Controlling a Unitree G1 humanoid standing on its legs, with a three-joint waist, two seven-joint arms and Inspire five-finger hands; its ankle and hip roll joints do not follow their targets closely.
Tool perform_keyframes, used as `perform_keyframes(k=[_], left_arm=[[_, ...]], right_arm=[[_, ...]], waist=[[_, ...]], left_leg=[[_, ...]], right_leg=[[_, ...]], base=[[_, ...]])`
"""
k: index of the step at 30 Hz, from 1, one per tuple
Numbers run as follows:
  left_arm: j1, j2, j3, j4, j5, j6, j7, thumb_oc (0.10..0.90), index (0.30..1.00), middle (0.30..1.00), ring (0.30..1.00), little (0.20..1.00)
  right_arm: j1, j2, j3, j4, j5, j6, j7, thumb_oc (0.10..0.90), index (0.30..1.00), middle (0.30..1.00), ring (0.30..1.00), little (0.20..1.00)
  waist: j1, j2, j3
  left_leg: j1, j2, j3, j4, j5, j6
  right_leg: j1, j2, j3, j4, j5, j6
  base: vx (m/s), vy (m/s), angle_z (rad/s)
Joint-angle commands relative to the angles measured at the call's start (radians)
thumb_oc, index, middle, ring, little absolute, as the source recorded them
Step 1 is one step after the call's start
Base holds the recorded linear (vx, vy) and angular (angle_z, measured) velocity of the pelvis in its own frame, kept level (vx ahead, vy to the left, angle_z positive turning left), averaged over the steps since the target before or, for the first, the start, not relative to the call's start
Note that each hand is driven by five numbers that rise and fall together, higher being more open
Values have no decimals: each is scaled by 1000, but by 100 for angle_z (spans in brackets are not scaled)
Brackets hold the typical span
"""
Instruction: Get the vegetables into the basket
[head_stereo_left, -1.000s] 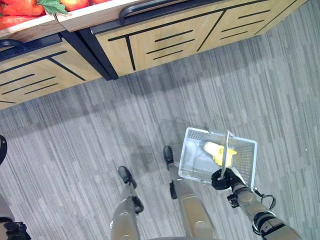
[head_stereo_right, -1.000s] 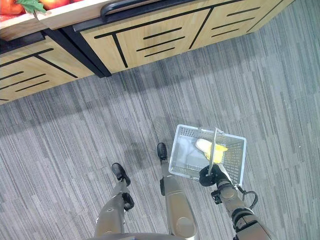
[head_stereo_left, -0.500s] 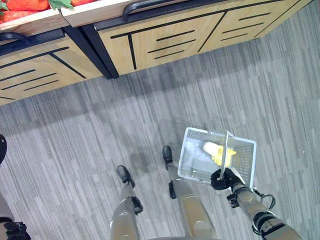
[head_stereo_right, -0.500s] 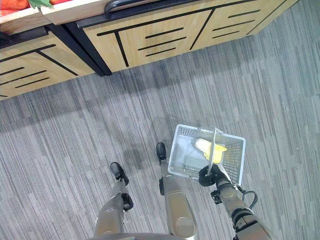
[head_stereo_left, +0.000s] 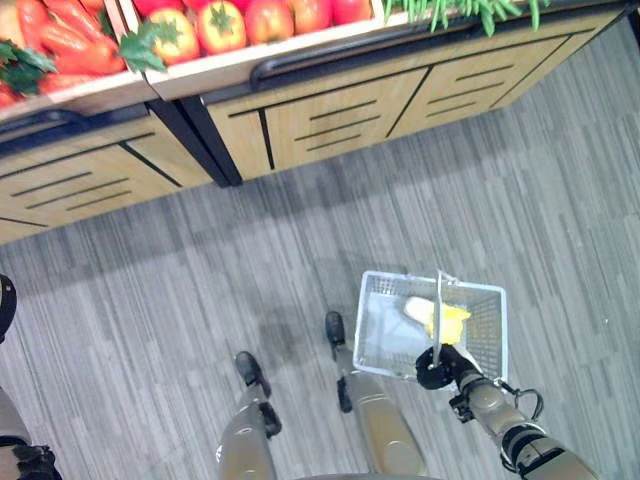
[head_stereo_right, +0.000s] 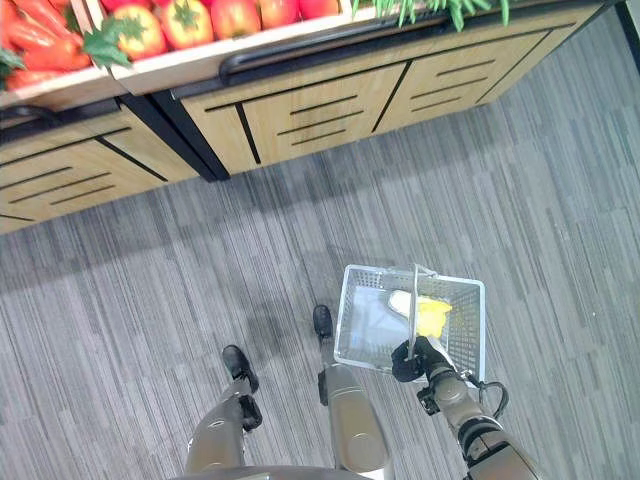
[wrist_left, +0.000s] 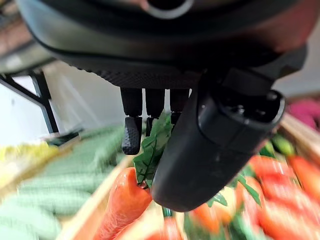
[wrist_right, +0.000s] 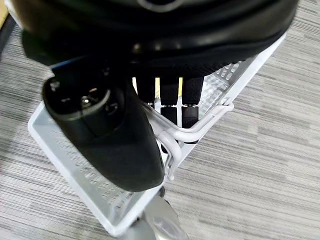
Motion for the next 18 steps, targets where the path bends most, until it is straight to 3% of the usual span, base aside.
perform_keyframes(k=[1,18], left_arm=[[-61,47,-14,22,20,16,75,400,300,300,300,300],[0,30,34,-74,7,-8,74,400,300,300,300,300]], right_arm=[[172,-57,4,102,-35,37,9,400,300,300,300,300],[200,-43,-37,143,-73,63,17,400,300,300,300,300]], waist=[[-9,35,-100],[19,73,-195]], left_leg=[[-3,-32,-41,2,-25,-22],[141,-69,-46,2,-51,-11]], right_leg=[[74,-89,-23,-94,85,163],[228,-140,-52,-97,54,181]], base=[[33,35,6],[32,9,6]])
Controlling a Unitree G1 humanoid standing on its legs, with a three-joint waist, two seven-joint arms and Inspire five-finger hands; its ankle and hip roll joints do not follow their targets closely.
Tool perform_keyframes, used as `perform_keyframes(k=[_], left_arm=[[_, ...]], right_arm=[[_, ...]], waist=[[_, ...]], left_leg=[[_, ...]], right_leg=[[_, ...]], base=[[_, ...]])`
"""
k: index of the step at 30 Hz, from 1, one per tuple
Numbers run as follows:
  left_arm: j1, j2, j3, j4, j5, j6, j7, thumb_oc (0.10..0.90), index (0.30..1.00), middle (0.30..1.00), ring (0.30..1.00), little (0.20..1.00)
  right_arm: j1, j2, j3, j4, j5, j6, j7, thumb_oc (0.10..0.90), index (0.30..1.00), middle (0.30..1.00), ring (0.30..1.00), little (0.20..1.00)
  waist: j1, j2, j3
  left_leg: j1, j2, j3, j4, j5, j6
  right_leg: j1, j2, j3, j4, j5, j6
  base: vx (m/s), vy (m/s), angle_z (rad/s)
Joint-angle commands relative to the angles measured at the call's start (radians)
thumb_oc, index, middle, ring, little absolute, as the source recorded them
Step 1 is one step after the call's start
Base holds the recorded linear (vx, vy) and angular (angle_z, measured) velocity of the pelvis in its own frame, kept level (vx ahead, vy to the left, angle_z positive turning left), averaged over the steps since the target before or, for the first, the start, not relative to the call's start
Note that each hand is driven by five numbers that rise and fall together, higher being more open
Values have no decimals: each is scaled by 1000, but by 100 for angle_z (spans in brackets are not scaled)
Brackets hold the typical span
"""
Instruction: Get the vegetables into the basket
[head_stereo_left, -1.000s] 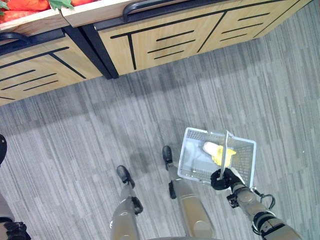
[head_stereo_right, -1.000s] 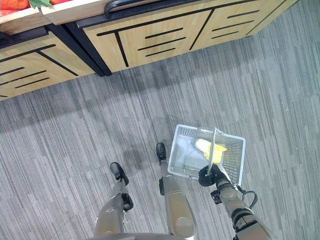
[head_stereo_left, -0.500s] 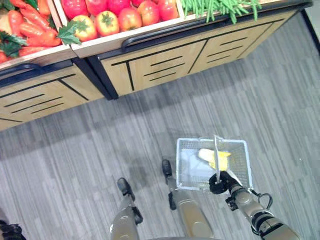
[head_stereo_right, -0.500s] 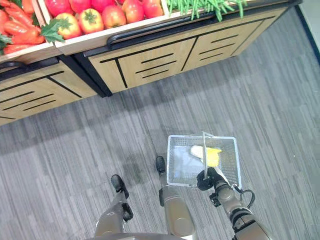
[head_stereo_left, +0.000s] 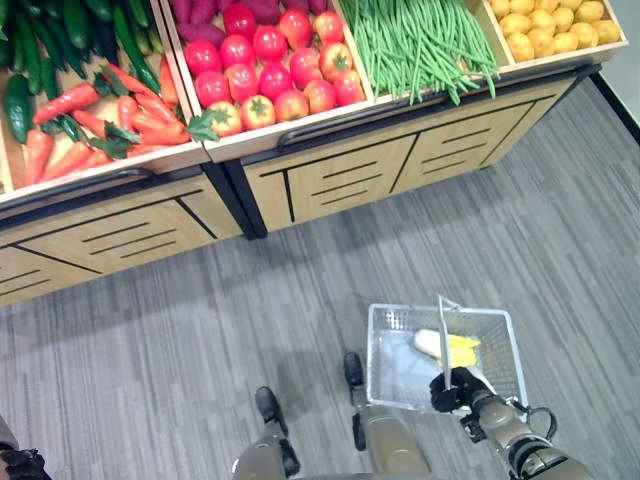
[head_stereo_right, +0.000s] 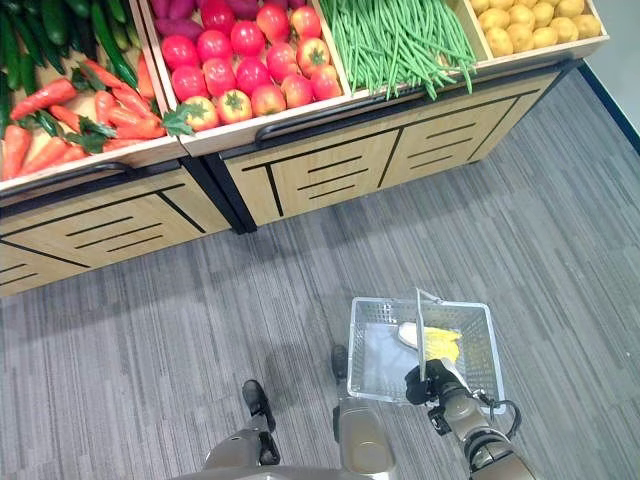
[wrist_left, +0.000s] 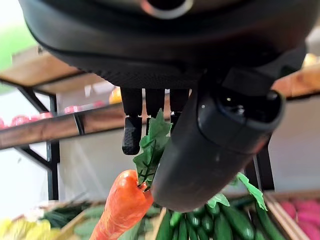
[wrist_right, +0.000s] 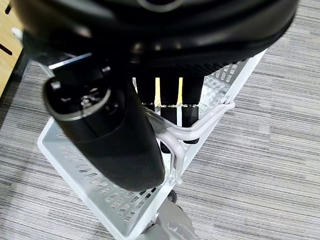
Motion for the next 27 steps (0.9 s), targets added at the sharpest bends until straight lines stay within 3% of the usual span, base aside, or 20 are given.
perform_keyframes(k=[1,10,13,16,17,20,25,27], left_arm=[[-31,43,57,23,-12,8,75,400,300,300,300,300],[75,83,94,-115,24,-7,64,400,300,300,300,300],[197,70,156,-219,44,-23,37,400,300,300,300,300],[300,58,251,-278,8,-35,35,400,300,300,300,300],[384,31,338,-315,-55,-46,34,400,300,300,300,300],[514,0,463,-399,-101,-57,42,400,300,300,300,300],[747,-42,628,-583,-119,-86,36,400,300,300,300,300],[877,-108,725,-682,-158,-99,27,400,300,300,300,300]], right_arm=[[144,-47,24,57,-49,17,3,400,300,300,300,300],[164,-33,12,55,-70,21,9,400,300,300,300,300],[172,-21,11,43,-104,22,16,400,300,300,300,300],[176,-15,6,37,-113,23,19,400,300,300,300,300],[176,-5,-4,33,-117,25,16,400,300,300,300,300],[175,-2,-14,32,-116,30,9,400,300,300,300,300],[180,11,-40,15,-122,30,1,400,300,300,300,300],[181,22,-63,20,-119,36,-2,400,300,300,300,300]], waist=[[-8,1,-138],[6,-1,-185],[12,-13,-204],[13,-18,-215],[16,-25,-223],[17,-23,-227],[22,-24,-238],[25,-24,-239]], left_leg=[[26,-35,-20,3,-62,-20],[71,-37,-34,3,-63,-20],[98,-34,-44,3,-66,-21],[112,-33,-49,3,-66,-20],[122,-31,-51,3,-67,-20],[134,-29,-53,3,-67,-19],[155,-22,-61,3,-65,-19],[171,-19,-67,3,-64,-17]], right_leg=[[80,-102,-15,-59,52,177],[141,-105,-36,-59,41,179],[177,-105,-49,-57,30,179],[196,-103,-53,-56,25,176],[208,-100,-55,-55,20,173],[222,-99,-55,-54,13,169],[244,-93,-55,-48,-2,161],[260,-89,-54,-41,-14,155]], base=[[-9,-38,4],[-14,-33,5],[-47,-44,9],[-49,-42,8],[-50,-46,8],[-58,-42,6],[-43,-44,4],[-54,-51,3]])
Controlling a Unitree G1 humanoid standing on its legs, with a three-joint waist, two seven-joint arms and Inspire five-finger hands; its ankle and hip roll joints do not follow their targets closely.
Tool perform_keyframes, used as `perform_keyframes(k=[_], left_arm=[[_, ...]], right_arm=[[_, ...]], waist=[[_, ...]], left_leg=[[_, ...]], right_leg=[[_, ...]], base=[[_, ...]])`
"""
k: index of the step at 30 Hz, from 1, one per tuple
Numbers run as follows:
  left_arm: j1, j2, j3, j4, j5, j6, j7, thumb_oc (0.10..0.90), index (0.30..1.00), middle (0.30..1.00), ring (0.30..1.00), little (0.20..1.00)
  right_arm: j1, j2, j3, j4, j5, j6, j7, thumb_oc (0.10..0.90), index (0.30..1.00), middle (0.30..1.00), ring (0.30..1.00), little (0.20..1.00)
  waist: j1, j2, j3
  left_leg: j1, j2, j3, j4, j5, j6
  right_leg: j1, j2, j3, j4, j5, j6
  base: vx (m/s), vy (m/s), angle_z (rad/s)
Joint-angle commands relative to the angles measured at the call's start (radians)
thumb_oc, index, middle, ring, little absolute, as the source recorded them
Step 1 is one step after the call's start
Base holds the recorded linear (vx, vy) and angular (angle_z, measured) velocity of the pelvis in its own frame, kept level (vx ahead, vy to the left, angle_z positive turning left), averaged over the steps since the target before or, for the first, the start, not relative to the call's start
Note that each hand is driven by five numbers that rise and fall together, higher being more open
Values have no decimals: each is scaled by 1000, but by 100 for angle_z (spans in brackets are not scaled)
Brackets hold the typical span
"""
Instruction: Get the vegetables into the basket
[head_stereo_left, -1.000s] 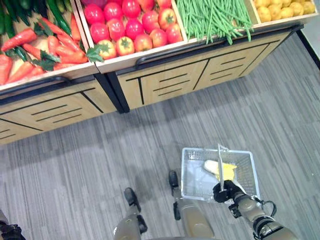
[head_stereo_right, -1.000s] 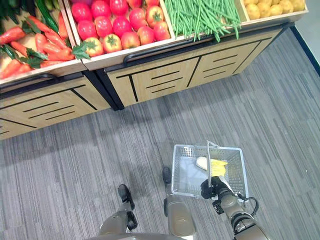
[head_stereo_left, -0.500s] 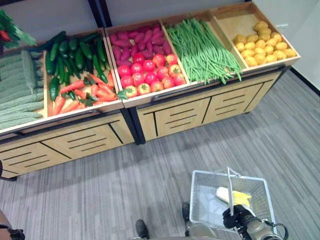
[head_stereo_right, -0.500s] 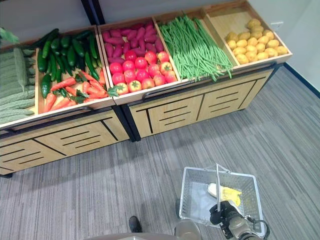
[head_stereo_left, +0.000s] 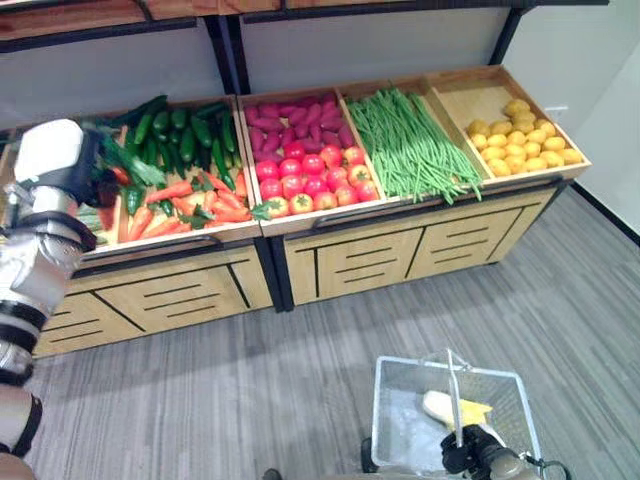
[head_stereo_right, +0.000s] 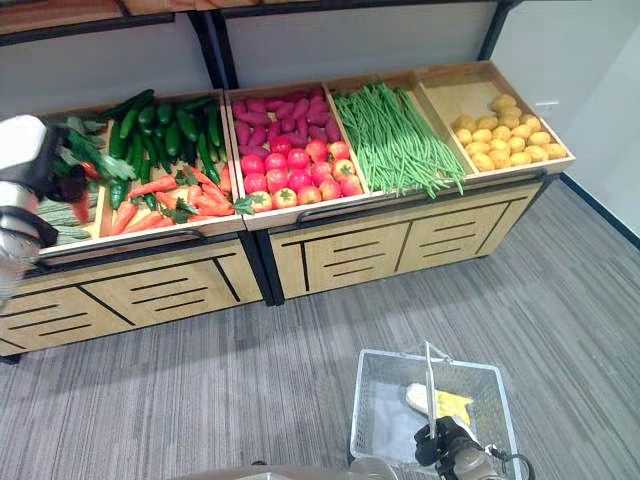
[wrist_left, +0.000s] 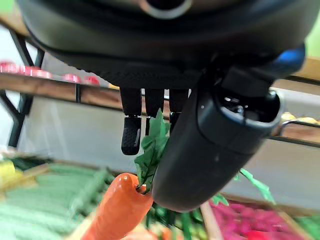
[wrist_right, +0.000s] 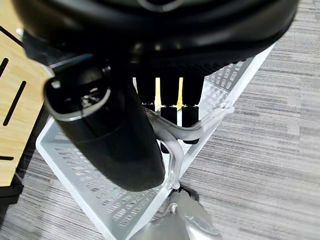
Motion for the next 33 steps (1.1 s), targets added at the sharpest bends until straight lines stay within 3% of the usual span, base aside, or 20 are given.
perform_keyframes(k=[1,3,6,8,9,14,15,17,21,26,33], left_arm=[[-59,-4,197,-57,-68,-54,56,400,300,300,300,300],[-43,-5,211,-66,-66,-52,55,400,300,300,300,300],[95,-78,312,-198,-83,-80,59,400,300,300,300,300],[160,-140,353,-273,-95,-97,63,400,300,300,300,300],[223,-209,389,-348,-112,-108,56,400,300,300,300,300],[332,-379,417,-487,-182,-139,33,400,300,300,300,300],[333,-379,418,-488,-182,-138,33,400,300,300,300,300],[376,-491,407,-554,-285,-162,17,400,300,300,300,300],[419,-590,370,-616,-379,-164,-27,400,300,300,300,300],[446,-637,324,-673,-458,-160,-62,400,300,300,300,300],[414,-635,297,-685,-482,-153,-61,400,300,300,300,300]], right_arm=[[25,-14,18,21,-45,0,-20,400,300,300,300,300],[25,-18,22,20,-45,0,-20,400,300,300,300,300],[28,-6,9,12,-47,-2,-23,400,300,300,300,300],[24,-1,-4,11,-43,-4,-30,400,300,300,300,300],[24,0,-12,12,-39,-5,-36,400,300,300,300,300],[18,16,-34,9,-29,-8,-48,400,300,300,300,300],[18,15,-33,9,-29,-8,-48,400,300,300,300,300],[20,26,-44,17,-28,-5,-60,400,300,300,300,300],[24,24,-51,7,-30,-8,-70,400,300,300,300,300],[24,30,-59,16,-28,-5,-81,400,300,300,300,300],[25,35,-76,30,-11,0,-97,400,300,300,300,300]], waist=[[-13,-34,-58],[-16,-30,-57],[-10,-34,-62],[-8,-37,-64],[-9,-33,-67],[-3,-36,-72],[-3,-36,-72],[1,-41,-72],[-2,-45,-73],[0,-53,-67],[-3,-59,-57]], left_leg=[[16,-19,-24,3,-23,-27],[18,-19,-24,3,-23,-28],[27,-16,-28,3,-23,-27],[28,-15,-29,3,-23,-26],[33,-13,-30,3,-23,-24],[55,-12,-33,3,-32,-16],[56,-12,-33,3,-32,-16],[66,-13,-37,3,-36,-11],[77,-18,-39,3,-44,-3],[69,-30,-46,3,-51,10],[68,-46,-44,3,-63,23]], right_leg=[[84,-76,-3,-43,36,116],[86,-76,-3,-44,36,116],[97,-71,-3,-43,28,110],[98,-69,-2,-41,25,108],[100,-67,-1,-37,21,106],[118,-65,1,-26,4,98],[118,-65,1,-25,4,98],[129,-66,-3,-21,-1,97],[139,-72,-4,-17,-1,100],[125,-84,0,-10,6,105],[118,-103,9,1,10,113]], base=[[-48,-41,6],[-16,-16,9],[-46,-35,1],[-58,-27,-1],[-49,-24,0],[0,0,0],[0,0,0],[0,0,0],[-17,41,5],[-37,53,2],[-18,68,1]])
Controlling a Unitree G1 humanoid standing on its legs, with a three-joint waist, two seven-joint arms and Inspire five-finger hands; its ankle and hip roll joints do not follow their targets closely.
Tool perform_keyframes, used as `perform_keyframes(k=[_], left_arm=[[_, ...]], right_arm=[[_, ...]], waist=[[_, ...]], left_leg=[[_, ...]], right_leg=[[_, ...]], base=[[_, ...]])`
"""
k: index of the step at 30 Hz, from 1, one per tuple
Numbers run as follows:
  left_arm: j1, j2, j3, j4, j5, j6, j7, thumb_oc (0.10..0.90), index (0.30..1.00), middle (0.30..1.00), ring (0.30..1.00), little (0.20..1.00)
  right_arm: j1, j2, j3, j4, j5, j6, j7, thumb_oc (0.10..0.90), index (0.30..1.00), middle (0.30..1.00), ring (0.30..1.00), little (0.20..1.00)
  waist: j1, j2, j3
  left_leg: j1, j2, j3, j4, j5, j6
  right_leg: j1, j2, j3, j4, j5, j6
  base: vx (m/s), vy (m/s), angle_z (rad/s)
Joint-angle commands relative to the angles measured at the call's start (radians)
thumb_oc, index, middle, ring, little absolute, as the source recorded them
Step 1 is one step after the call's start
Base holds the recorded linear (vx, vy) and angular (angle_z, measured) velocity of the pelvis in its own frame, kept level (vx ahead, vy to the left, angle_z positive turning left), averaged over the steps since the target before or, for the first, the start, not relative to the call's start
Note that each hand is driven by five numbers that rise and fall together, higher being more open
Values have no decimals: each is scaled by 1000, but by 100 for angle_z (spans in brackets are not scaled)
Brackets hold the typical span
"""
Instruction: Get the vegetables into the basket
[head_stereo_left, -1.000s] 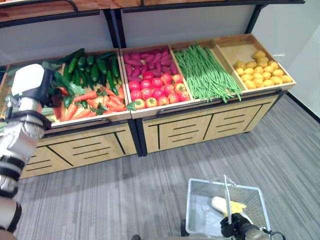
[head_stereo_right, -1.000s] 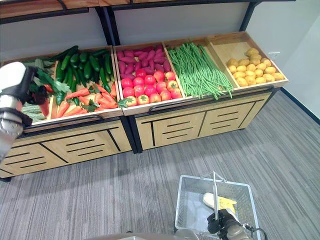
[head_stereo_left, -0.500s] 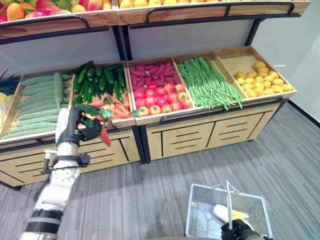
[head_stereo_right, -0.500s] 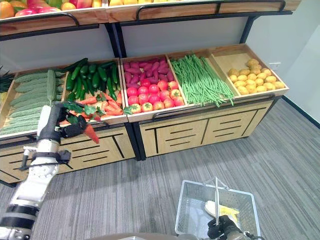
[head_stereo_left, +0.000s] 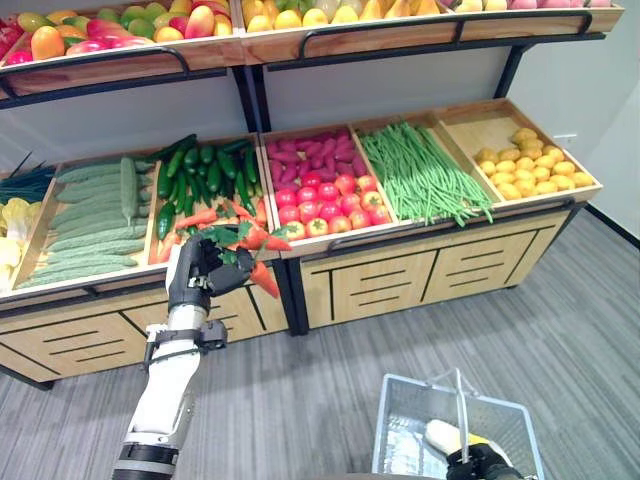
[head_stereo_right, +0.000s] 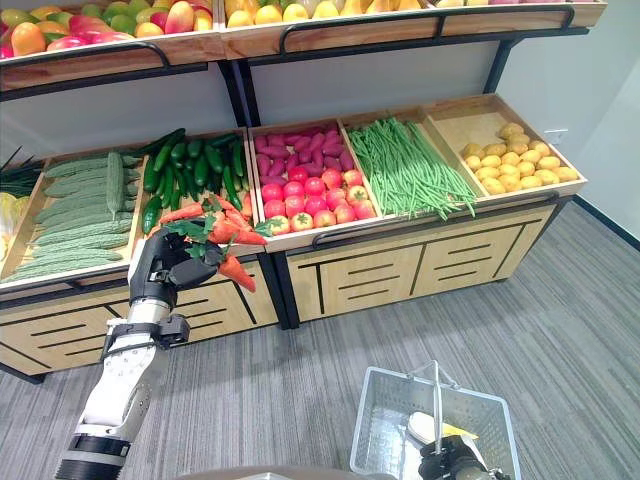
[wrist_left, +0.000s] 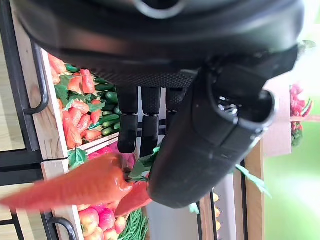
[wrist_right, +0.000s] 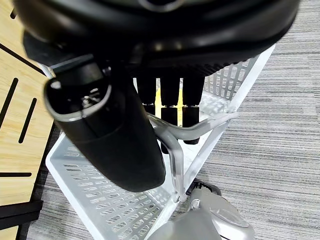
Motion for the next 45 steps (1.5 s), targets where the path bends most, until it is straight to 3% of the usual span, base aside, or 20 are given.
perform_keyframes(k=[1,6,11,14,18,19,20,21,23,28,34,35,38,41,43,45], left_arm=[[-133,76,-18,-112,-27,-107,13,400,300,300,300,300],[-152,76,-30,-109,-38,-108,18,400,300,300,300,300],[-180,84,-47,-106,-53,-115,29,400,300,300,300,300],[-193,92,-50,-99,-55,-117,39,400,300,300,300,300],[-213,99,-52,-103,-57,-115,47,400,300,300,300,300],[-213,99,-52,-103,-57,-115,47,400,300,300,300,300],[-207,101,-33,-120,-45,-112,59,400,300,300,300,300],[-200,101,-25,-121,-37,-112,63,400,300,300,300,300],[-189,99,-13,-117,-35,-116,61,400,300,300,300,300],[-185,81,-28,-112,-43,-113,47,400,300,300,300,300],[-198,72,-50,-104,-58,-112,40,400,300,300,300,300],[-199,69,-54,-104,-60,-111,36,400,300,300,300,300],[-202,62,-56,-103,-61,-112,36,400,300,300,300,300],[-204,55,-64,-100,-78,-114,27,400,300,300,300,300],[-200,59,-59,-102,-81,-118,26,400,300,300,300,300],[-193,58,-57,-109,-88,-127,34,400,300,300,300,300]], right_arm=[[-27,5,11,32,-11,-22,-44,400,300,300,300,300],[-24,6,-1,25,-5,-21,-53,400,300,300,300,300],[-31,9,-1,9,-4,-20,-65,400,300,300,300,300],[-29,14,3,4,-3,-20,-69,400,300,300,300,300],[-43,21,14,5,-4,-23,-75,400,300,300,300,300],[-43,21,14,5,-4,-23,-75,400,300,300,300,300],[-61,30,35,5,-16,-20,-71,400,300,300,300,300],[-69,31,42,6,-23,-20,-69,400,300,300,300,300],[-75,26,50,5,-31,-19,-66,400,300,300,300,300],[-63,20,60,-4,-46,-20,-60,400,300,300,300,300],[-65,8,52,-7,-30,-26,-69,400,300,300,300,300],[-65,3,53,-8,-28,-28,-69,400,300,300,300,300],[-65,-3,53,-14,-25,-32,-70,400,300,300,300,300],[-66,-14,44,-16,-22,-35,-76,400,300,300,300,300],[-67,-24,45,-18,-20,-38,-77,400,300,300,300,300],[-81,-31,56,-11,-24,-37,-78,400,300,300,300,300]], waist=[[-17,-87,-37],[-27,-92,-21],[-43,-97,18],[-41,-86,42],[-23,-65,49],[-23,-65,50],[10,-74,32],[22,-85,22],[32,-94,11],[19,-91,4],[-1,-71,18],[-6,-63,18],[-11,-58,31],[-16,-60,50],[-4,-64,75],[18,-68,86]], left_leg=[[-33,-24,-12,3,-22,-2],[-44,-39,7,3,-26,5],[-65,-45,50,3,-23,9],[-59,-23,86,3,-19,7],[-62,12,139,3,-6,11],[-61,12,139,3,-7,11],[-60,17,184,4,-20,5],[-63,11,204,6,-21,5],[-54,18,234,7,-14,-4],[-32,53,232,14,10,-26],[-30,116,258,30,72,-55],[-23,128,236,37,61,-76],[-44,158,246,78,79,-77],[-86,199,217,205,64,-92],[-129,216,120,338,92,-107],[-159,178,-34,383,96,-97]], right_leg=[[-27,-81,32,39,42,94],[-54,-96,51,46,63,112],[-125,-102,73,72,126,138],[-148,-117,-8,114,127,126],[-113,-145,-132,217,34,90],[-114,-145,-131,220,31,89],[-26,-177,-228,219,-4,99],[0,-179,-240,187,8,108],[15,-172,-231,136,12,116],[34,-124,-205,110,-51,91],[44,-70,-197,98,-69,52],[56,-56,-177,95,-92,51],[49,-37,-174,99,-89,29],[57,-18,-158,115,-110,3],[59,-1,-123,123,-113,-19],[44,4,-80,118,-105,-19]], base=[[-40,154,1],[-36,79,-6],[-92,47,-27],[-83,9,-28],[-118,13,-57],[-107,-12,-31],[-98,-35,-60],[-90,-72,-106],[12,-114,-103],[62,-157,-40],[0,-182,-17],[95,-131,-16],[-34,-160,-8],[13,-177,-13],[-9,-119,-20],[-6,17,-44]])
